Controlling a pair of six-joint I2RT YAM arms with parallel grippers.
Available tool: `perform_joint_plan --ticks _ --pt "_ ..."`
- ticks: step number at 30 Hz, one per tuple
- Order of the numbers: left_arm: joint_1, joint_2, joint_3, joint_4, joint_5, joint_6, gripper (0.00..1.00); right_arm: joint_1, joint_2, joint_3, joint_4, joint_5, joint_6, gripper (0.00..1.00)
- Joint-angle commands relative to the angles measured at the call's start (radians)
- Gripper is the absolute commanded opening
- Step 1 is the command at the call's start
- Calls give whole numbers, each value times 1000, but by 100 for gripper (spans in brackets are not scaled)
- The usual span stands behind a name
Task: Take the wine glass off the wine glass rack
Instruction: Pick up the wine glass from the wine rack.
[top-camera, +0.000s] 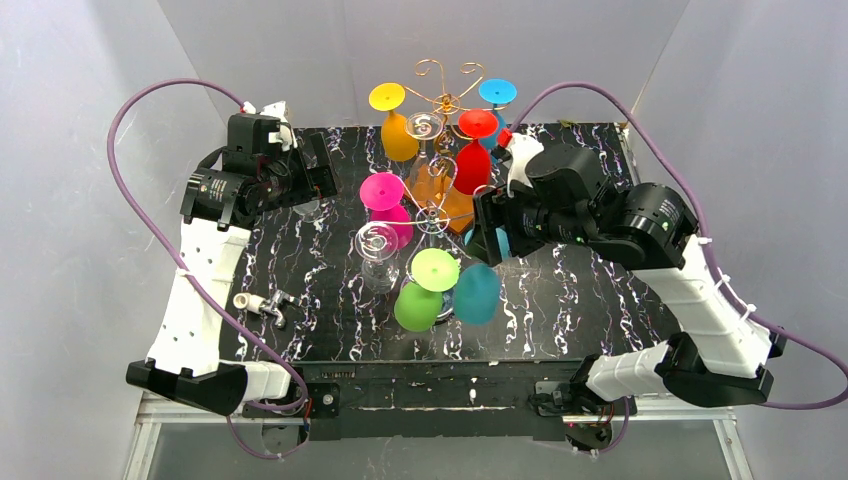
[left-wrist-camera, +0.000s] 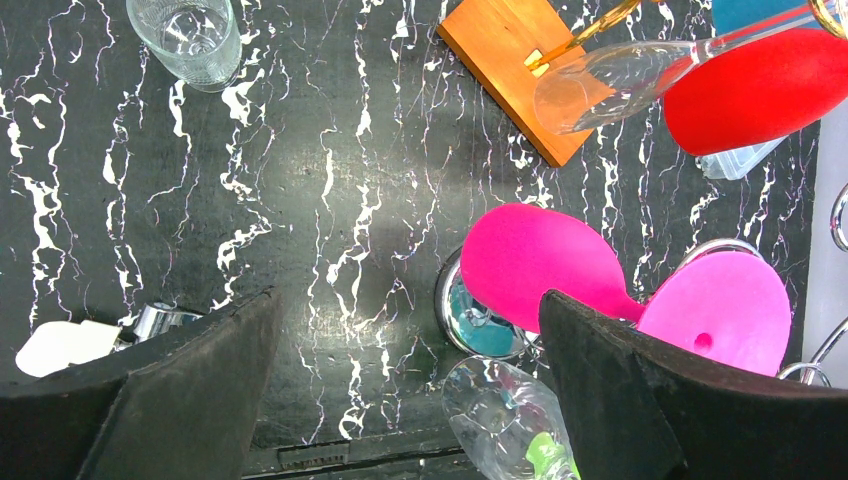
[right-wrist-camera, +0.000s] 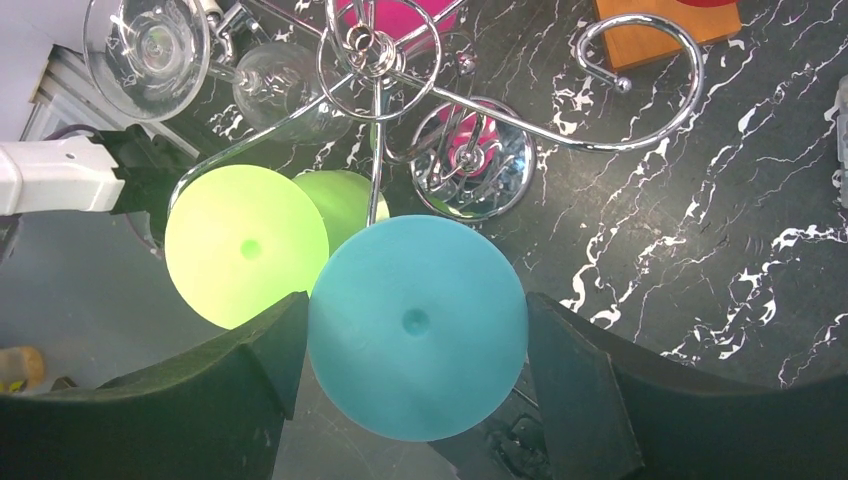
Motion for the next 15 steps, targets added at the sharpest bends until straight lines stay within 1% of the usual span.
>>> perform_joint_plan --ticks 1,15 --pt "-2 -25 -1 2 9 12 99 5 7 46 60 6 21 54" --pt "-2 -18 8 6 9 15 100 5 26 48 119 51 49 52"
